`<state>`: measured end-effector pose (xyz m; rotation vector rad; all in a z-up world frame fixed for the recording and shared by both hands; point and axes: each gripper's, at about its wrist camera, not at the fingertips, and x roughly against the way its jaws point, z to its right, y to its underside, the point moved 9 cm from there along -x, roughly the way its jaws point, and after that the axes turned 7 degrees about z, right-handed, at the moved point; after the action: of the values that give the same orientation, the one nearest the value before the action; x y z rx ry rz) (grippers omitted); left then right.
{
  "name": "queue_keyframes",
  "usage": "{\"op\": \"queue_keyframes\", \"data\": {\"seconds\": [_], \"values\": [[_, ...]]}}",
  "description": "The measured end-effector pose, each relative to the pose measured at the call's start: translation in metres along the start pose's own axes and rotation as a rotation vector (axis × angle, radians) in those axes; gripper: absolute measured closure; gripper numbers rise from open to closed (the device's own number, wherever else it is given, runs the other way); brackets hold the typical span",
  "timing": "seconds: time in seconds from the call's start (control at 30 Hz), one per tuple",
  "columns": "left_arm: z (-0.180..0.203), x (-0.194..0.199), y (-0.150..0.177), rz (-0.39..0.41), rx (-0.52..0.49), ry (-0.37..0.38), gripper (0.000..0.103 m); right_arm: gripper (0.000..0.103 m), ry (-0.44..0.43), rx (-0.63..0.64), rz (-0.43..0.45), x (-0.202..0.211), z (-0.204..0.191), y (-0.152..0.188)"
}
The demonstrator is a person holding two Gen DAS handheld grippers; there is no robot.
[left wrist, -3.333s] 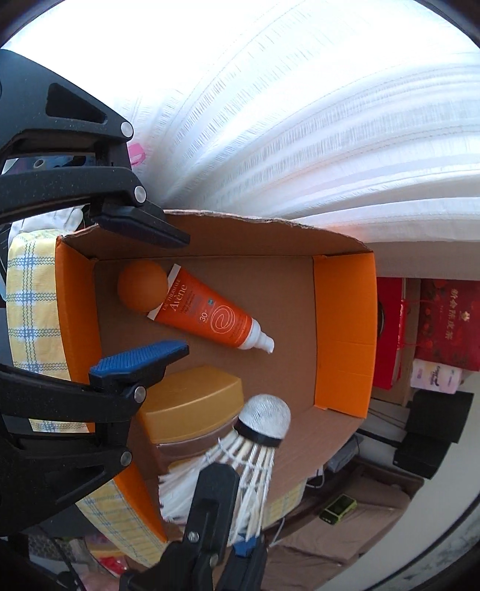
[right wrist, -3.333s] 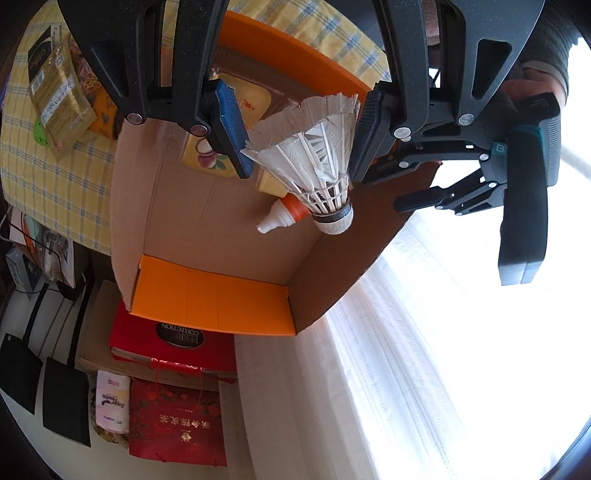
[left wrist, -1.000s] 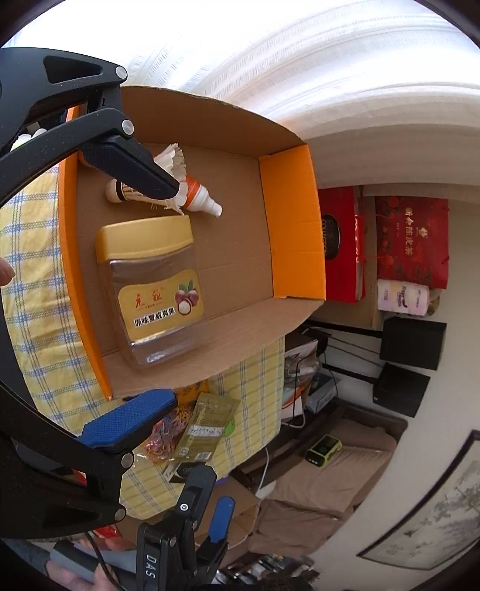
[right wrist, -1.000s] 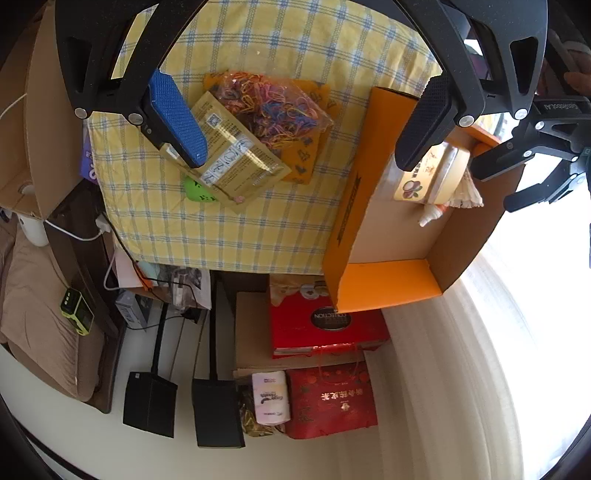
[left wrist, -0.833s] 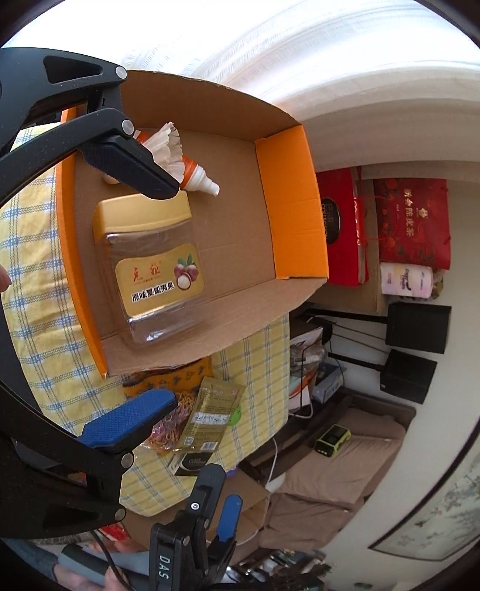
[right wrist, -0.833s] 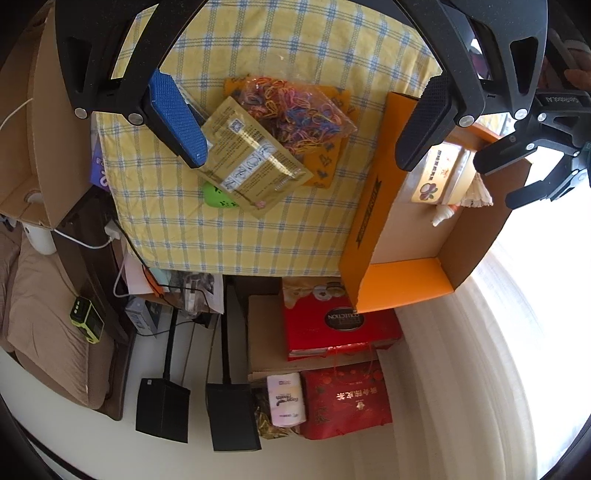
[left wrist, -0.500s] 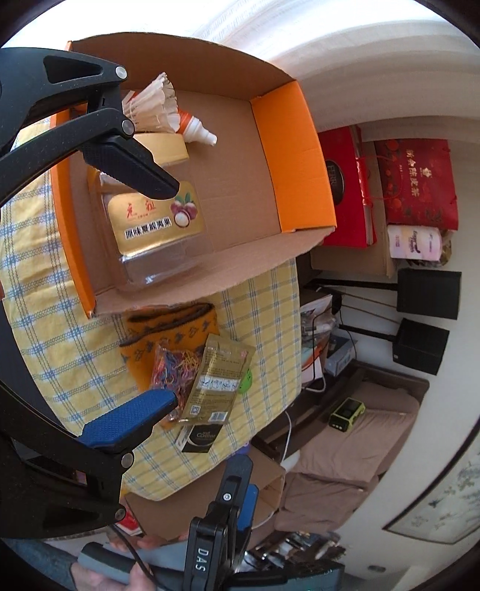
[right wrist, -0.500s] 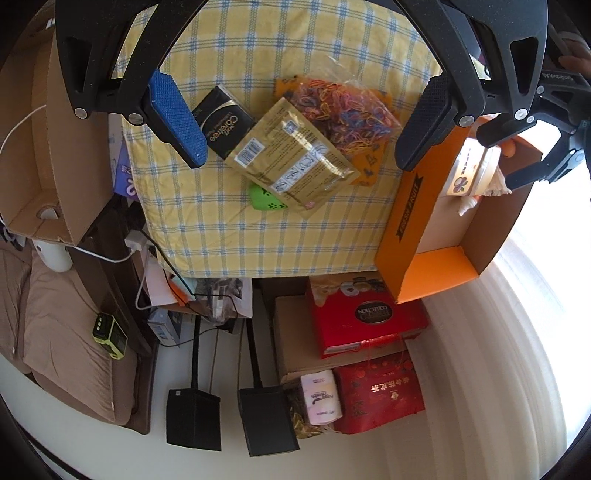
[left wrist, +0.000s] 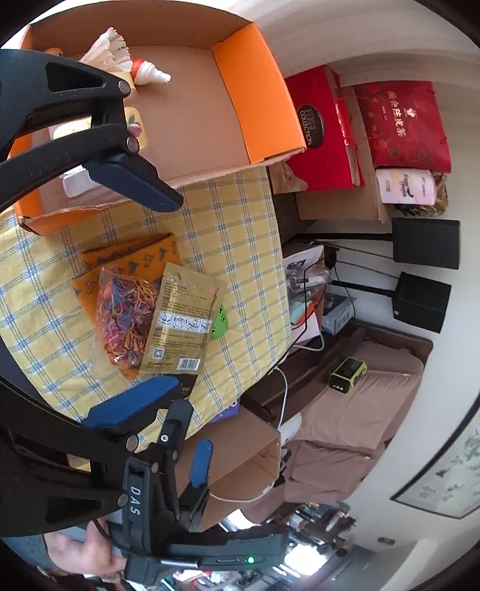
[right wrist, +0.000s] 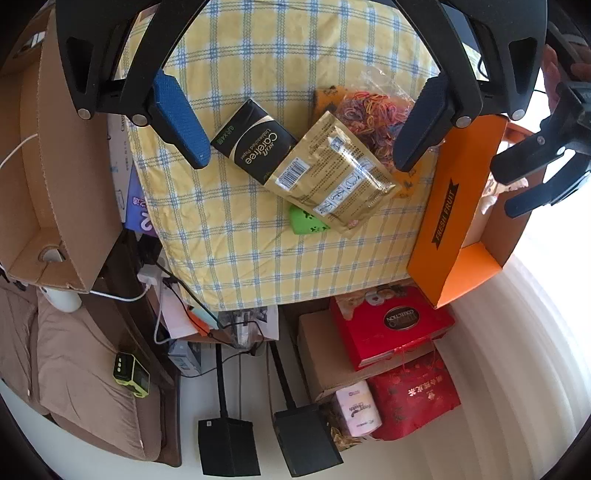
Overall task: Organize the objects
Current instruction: 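Grasp the bag of colourful rubber bands with the right tool and lift it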
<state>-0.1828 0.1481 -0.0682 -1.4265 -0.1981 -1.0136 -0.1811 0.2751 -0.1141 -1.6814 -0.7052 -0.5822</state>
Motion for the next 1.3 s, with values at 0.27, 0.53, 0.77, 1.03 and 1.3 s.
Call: {"op": "queue_keyframes", "data": {"seconds": [0.27,0.53,0.77,1.03,1.3], "values": [[0.010,-0.052,-0.006,-0.120,0.030,0.024,0.056,0.045,-0.049,-0.035,-0.045,-0.015,0.002,0.015],[0.013,-0.085,0.005,-0.207,0.037,0.011,0.060,0.053,-0.096,-0.066,-0.081,-0.030,0.000,0.025],[0.016,-0.088,0.015,-0.228,0.026,0.003,0.060,0.053,-0.125,-0.087,-0.094,-0.034,0.000,0.032],[0.014,-0.064,0.013,-0.181,0.026,-0.006,0.052,0.038,-0.179,-0.029,-0.089,-0.025,-0.024,0.041],[-0.009,-0.041,-0.007,-0.102,0.075,-0.046,0.029,0.027,-0.222,0.094,-0.082,-0.029,-0.070,0.044]]}}
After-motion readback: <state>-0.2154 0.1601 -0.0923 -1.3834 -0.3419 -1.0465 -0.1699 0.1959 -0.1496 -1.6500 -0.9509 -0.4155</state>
